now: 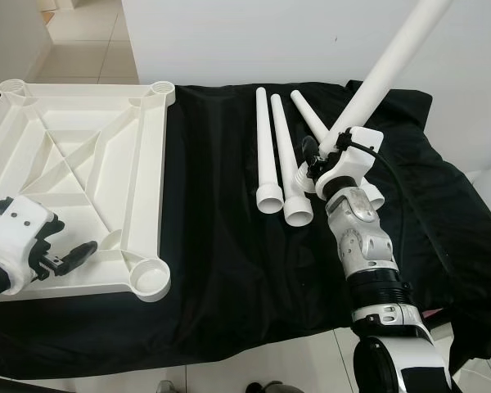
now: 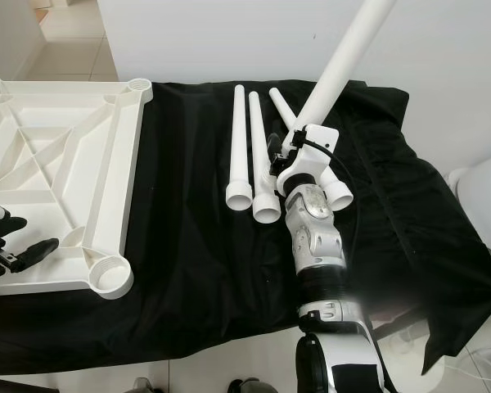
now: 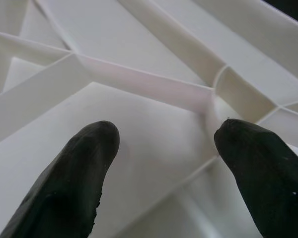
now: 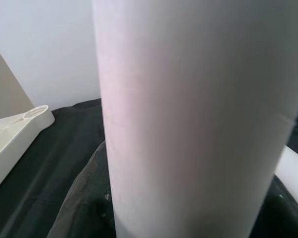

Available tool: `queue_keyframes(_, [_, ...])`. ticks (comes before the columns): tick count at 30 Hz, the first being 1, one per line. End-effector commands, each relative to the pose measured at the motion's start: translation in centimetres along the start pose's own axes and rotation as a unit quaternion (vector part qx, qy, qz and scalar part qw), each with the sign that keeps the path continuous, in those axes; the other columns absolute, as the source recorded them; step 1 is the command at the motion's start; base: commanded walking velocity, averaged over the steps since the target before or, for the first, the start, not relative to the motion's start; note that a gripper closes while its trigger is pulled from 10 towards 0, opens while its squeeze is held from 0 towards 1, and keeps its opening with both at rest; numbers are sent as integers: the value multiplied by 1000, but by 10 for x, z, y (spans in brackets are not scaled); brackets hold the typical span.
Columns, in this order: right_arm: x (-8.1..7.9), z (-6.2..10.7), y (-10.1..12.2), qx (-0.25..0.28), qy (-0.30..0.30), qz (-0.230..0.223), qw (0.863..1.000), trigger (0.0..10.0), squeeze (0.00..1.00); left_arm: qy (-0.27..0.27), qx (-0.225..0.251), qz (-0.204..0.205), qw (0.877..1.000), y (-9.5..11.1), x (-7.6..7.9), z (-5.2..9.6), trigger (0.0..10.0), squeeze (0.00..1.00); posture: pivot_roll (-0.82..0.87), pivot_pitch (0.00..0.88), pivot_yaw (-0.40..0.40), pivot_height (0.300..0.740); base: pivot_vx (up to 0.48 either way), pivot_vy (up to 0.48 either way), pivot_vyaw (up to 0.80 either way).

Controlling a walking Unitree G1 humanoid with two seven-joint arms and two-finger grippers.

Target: Building children table

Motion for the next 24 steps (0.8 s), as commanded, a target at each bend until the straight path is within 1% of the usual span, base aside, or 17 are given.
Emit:
queue_keyframes(1, [1,0,-3,-7,-1,6,1000,10000,0,-114,-48,3,992,-11,21,3,10000,0,20,119,-47,740,0,0,0])
queue_keyframes(6, [1,0,-3,-7,0,8,1000,10000,0,-126,-57,8,990,-15,26,3,10000,0,17,119,-46,740,0,0,0])
queue_keyframes(7, [1,0,-3,-7,1,10,1000,10000,0,-135,-65,17,989,-18,29,4,10000,0,17,118,-47,740,0,0,0])
queue_keyframes(8, [1,0,-3,-7,1,10,1000,10000,0,-135,-65,17,989,-18,29,4,10000,0,17,118,-47,740,0,0,0])
queue_keyframes(9, [1,0,-3,-7,1,10,1000,10000,0,-146,-76,19,986,-23,32,5,10000,0,14,118,-46,740,0,0,0])
queue_keyframes(15, [1,-1,-3,-8,2,11,1000,10000,0,-149,-81,23,985,-26,34,5,10000,0,19,119,-51,740,0,0,0])
queue_keyframes(18, [1,-1,-3,-9,3,12,1000,10000,0,-148,-95,25,984,-33,36,2,10000,0,13,121,-53,740,0,0,0])
queue_keyframes(20, [1,-1,-3,-9,3,12,1000,10000,0,-146,-96,25,984,-34,37,1,10000,0,14,122,-54,740,0,0,0])
queue_keyframes(21, [1,-1,-3,-10,3,13,1000,10000,0,-135,-99,22,986,-35,35,-5,10000,0,15,123,-55,740,0,0,0])
queue_keyframes(22, [1,-1,-4,-11,3,13,1000,10000,0,-132,-100,20,986,-35,35,-7,10000,0,15,123,-55,740,0,0,0])
queue_keyframes(24, [1,-1,-4,-11,4,14,1000,10000,0,-122,-94,5,988,-34,34,-15,10000,0,14,123,-57,740,0,0,0])
Point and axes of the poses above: a point about 5 cm out from each wrist's last joint towards the gripper, its own z axis pointing back from the gripper into the wrist, its own y axis along the axis of the wrist's last joint, x = y × z, the point moved 3 cm from there along -z, pointing out of the wrist towards the gripper, and after that the axes turned 14 degrees about z, right-handed, at the moved point
